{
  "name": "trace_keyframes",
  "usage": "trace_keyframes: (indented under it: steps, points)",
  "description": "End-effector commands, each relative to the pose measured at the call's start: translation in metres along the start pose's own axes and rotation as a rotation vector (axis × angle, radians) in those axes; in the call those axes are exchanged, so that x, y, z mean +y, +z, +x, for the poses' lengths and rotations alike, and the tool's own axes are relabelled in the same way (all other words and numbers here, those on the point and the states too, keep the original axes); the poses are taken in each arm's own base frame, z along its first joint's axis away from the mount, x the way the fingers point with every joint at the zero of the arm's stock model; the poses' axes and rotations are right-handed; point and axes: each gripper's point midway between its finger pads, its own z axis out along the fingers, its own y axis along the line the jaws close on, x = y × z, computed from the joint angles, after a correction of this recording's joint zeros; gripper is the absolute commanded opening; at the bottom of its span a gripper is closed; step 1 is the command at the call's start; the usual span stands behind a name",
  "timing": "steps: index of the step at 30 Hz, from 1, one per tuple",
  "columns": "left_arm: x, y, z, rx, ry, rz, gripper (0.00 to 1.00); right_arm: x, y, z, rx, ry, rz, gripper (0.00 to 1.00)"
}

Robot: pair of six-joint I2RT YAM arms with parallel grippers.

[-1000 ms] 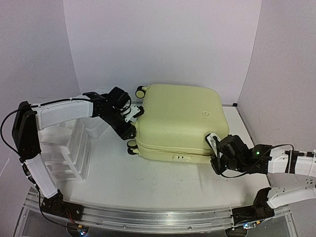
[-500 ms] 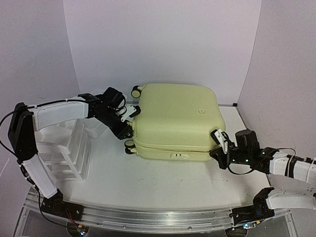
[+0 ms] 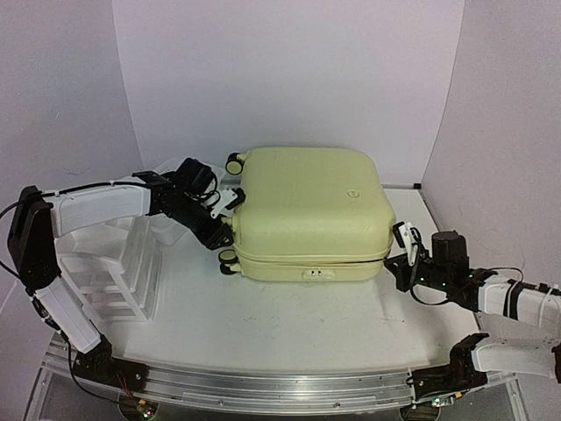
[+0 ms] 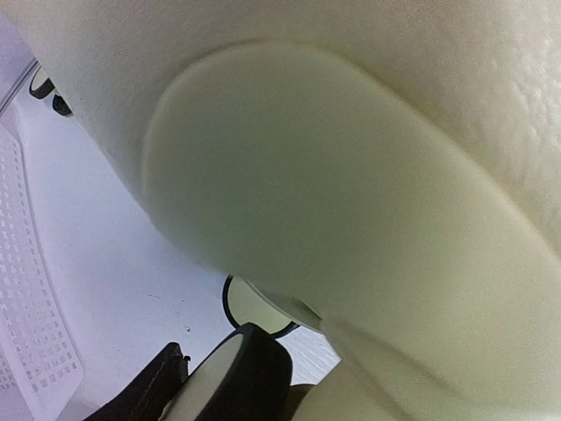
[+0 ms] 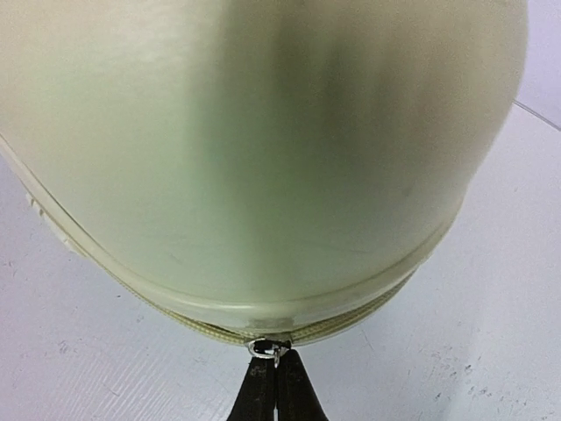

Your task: Open, take out, and arrange the luggage

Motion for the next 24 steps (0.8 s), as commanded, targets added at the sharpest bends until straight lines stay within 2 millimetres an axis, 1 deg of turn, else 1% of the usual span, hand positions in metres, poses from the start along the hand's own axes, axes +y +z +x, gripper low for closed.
trace_keyframes:
  steps: [1, 3, 7, 8, 9, 10, 11, 15, 17, 20, 21, 22, 24]
  points:
    - [0.064, -0.048, -0.03, -0.184, -0.158, -0.219, 0.0, -0.035, -0.004, -0.006, -0.016, 0.035, 0.051, 0.0]
    - [0.065, -0.048, -0.029, -0.185, -0.151, -0.224, 0.0, -0.046, -0.007, -0.009, -0.041, 0.087, -0.028, 0.0]
    - [0.06, -0.047, -0.031, -0.192, -0.144, -0.198, 0.0, -0.053, -0.01, -0.032, -0.124, 0.091, -0.205, 0.0]
    - [0.059, -0.047, -0.032, -0.197, -0.144, -0.187, 0.0, -0.058, -0.008, -0.04, -0.129, 0.084, -0.223, 0.0]
    - [0.058, -0.046, -0.032, -0.197, -0.145, -0.185, 0.0, -0.064, -0.005, -0.043, -0.131, 0.088, -0.238, 0.0]
    - [0.053, -0.046, -0.035, -0.206, -0.143, -0.149, 0.0, -0.072, -0.002, -0.044, -0.128, 0.111, -0.248, 0.0]
    - [0.05, -0.046, -0.037, -0.211, -0.141, -0.131, 0.0, -0.082, 0.001, -0.048, -0.137, 0.117, -0.243, 0.0]
    - [0.043, -0.048, -0.043, -0.23, -0.141, -0.09, 0.0, -0.101, 0.012, -0.074, -0.174, 0.101, -0.29, 0.0]
    - [0.041, -0.051, -0.044, -0.235, -0.145, -0.08, 0.0, -0.112, 0.022, -0.074, -0.168, 0.075, -0.289, 0.0]
    - [0.036, -0.055, -0.046, -0.249, -0.158, -0.055, 0.01, -0.115, 0.034, -0.072, -0.153, -0.001, -0.34, 0.0]
    - [0.035, -0.057, -0.047, -0.251, -0.165, -0.047, 0.06, -0.113, 0.035, -0.073, -0.159, -0.021, -0.355, 0.0]
    - [0.033, -0.059, -0.048, -0.252, -0.178, -0.035, 0.15, -0.11, 0.036, -0.073, -0.167, -0.047, -0.372, 0.0]
    - [0.026, -0.065, -0.052, -0.253, -0.202, 0.013, 0.37, -0.102, 0.037, -0.073, -0.17, -0.09, -0.394, 0.0]
